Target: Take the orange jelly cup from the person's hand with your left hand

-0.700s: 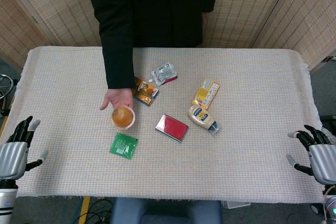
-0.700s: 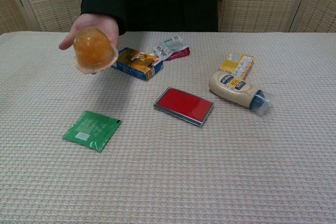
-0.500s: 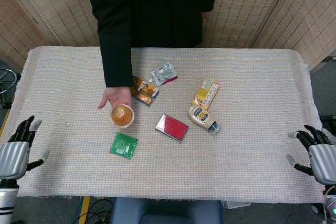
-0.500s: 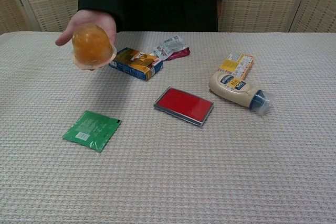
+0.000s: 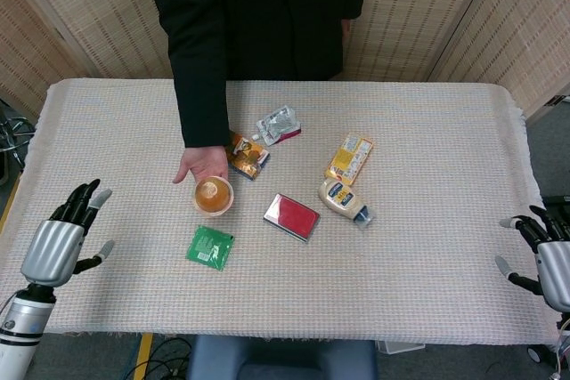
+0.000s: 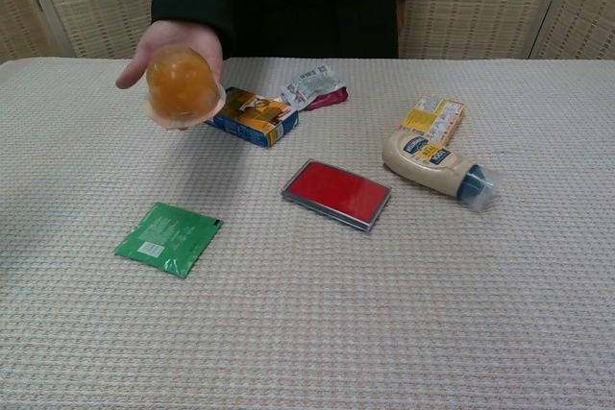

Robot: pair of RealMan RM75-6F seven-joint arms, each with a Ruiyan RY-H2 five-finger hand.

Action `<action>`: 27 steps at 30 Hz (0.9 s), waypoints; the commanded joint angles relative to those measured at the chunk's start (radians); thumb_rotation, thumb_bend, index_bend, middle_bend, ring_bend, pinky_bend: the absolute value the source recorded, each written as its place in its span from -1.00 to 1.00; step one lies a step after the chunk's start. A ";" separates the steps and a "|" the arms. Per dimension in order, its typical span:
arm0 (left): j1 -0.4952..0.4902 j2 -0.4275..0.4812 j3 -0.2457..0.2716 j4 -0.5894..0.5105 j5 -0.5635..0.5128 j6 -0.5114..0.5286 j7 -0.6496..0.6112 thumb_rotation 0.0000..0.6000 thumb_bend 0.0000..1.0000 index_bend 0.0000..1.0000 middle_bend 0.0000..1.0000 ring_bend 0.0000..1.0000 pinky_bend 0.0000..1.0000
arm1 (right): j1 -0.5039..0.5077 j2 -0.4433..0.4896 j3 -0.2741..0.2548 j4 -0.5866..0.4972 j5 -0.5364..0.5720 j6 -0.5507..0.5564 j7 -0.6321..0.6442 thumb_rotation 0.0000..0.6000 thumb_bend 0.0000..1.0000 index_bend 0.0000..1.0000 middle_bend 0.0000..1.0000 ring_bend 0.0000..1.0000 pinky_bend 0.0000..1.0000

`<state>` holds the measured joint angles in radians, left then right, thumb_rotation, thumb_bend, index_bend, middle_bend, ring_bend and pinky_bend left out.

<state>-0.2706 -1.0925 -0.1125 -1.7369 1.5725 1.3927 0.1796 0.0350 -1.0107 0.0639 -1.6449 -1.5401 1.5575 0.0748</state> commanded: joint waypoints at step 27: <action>-0.458 -0.154 -0.110 0.024 -0.103 -0.476 0.196 1.00 -0.35 -0.77 -1.00 -0.97 -0.46 | -0.027 0.005 -0.003 -0.017 0.025 0.004 -0.015 1.00 -0.48 -0.40 -0.38 -0.66 -0.62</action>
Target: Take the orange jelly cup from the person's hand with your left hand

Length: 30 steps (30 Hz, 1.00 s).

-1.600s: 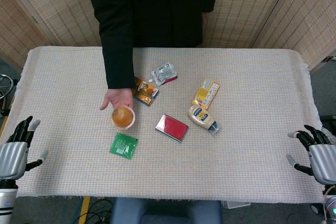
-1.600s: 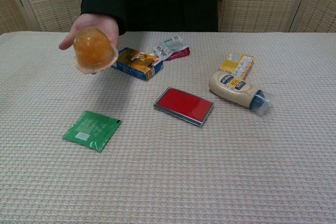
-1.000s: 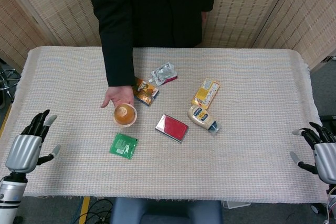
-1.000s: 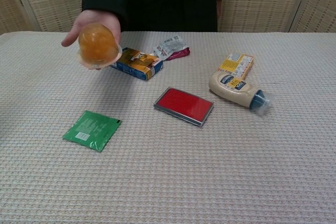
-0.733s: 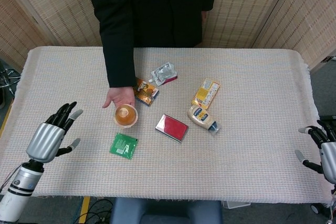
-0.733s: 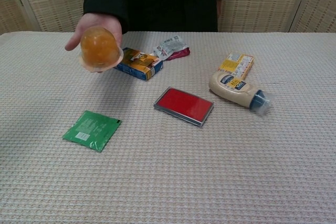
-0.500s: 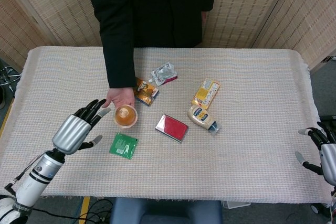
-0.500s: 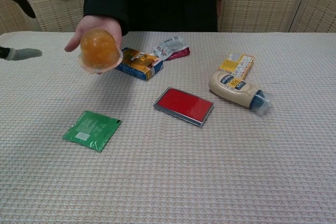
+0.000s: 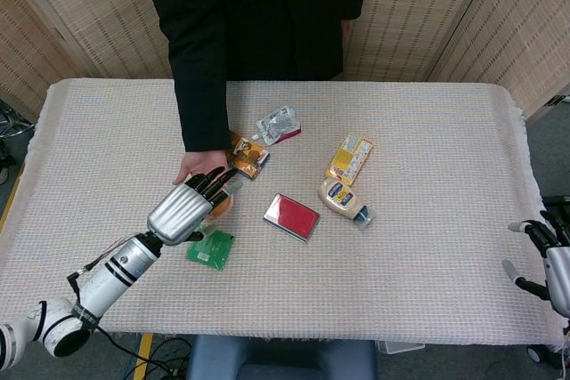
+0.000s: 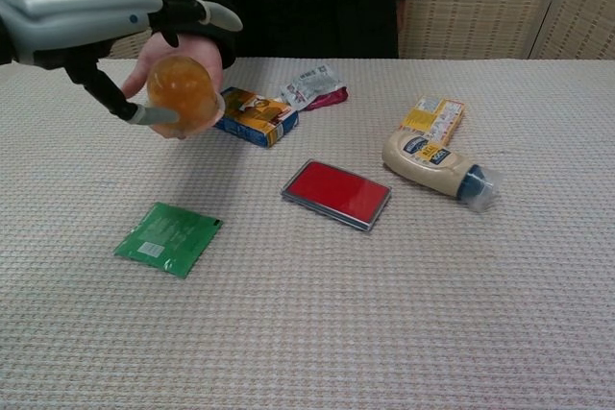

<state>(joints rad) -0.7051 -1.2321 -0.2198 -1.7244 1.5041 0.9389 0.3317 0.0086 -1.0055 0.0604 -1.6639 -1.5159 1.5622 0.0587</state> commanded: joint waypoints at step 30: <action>-0.118 -0.109 0.032 0.175 -0.174 -0.033 0.063 1.00 -0.35 0.08 0.11 0.11 0.78 | 0.001 -0.019 0.004 0.039 0.020 -0.026 0.032 1.00 -0.48 -0.40 -0.38 -0.66 -0.62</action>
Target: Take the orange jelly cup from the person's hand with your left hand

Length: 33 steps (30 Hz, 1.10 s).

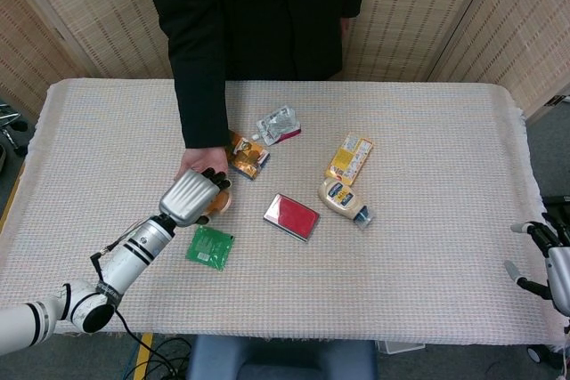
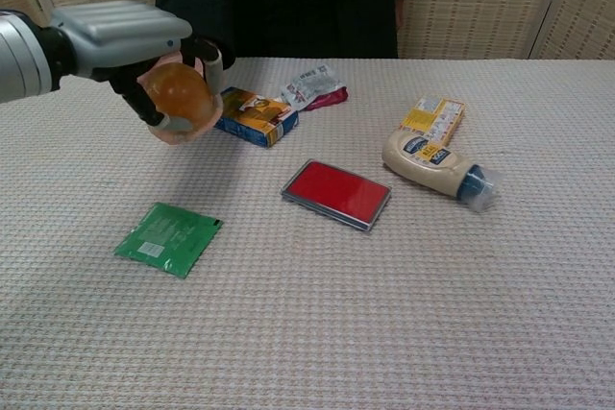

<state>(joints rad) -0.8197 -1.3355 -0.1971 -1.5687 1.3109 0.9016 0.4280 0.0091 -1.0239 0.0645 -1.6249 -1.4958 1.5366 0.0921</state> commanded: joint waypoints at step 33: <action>0.172 0.134 0.205 -0.068 0.166 0.113 -0.062 1.00 -0.35 0.21 0.28 0.23 0.88 | 0.021 0.002 0.000 -0.023 -0.024 -0.014 -0.024 1.00 -0.48 -0.40 -0.38 -0.66 -0.61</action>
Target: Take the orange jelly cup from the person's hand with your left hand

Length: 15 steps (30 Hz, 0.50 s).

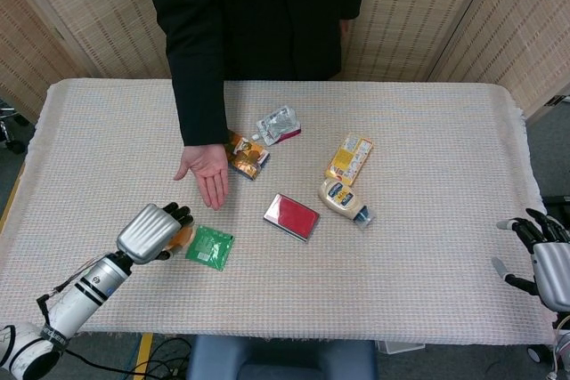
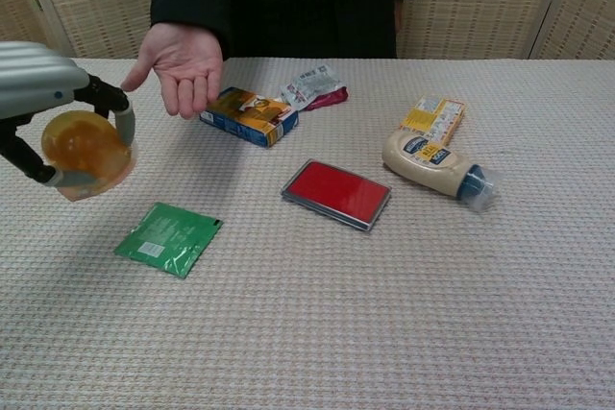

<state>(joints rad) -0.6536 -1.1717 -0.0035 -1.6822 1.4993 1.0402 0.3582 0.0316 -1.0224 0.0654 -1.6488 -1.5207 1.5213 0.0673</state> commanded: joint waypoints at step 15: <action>-0.001 -0.142 -0.011 0.241 -0.237 -0.154 0.090 1.00 -0.36 -0.17 -0.27 -0.23 0.54 | -0.005 0.004 -0.003 -0.002 -0.004 0.009 0.001 1.00 -0.48 -0.40 -0.38 -0.66 -0.61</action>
<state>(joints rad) -0.6555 -1.3074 -0.0100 -1.4500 1.2766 0.8945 0.4395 0.0271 -1.0189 0.0629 -1.6502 -1.5249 1.5308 0.0681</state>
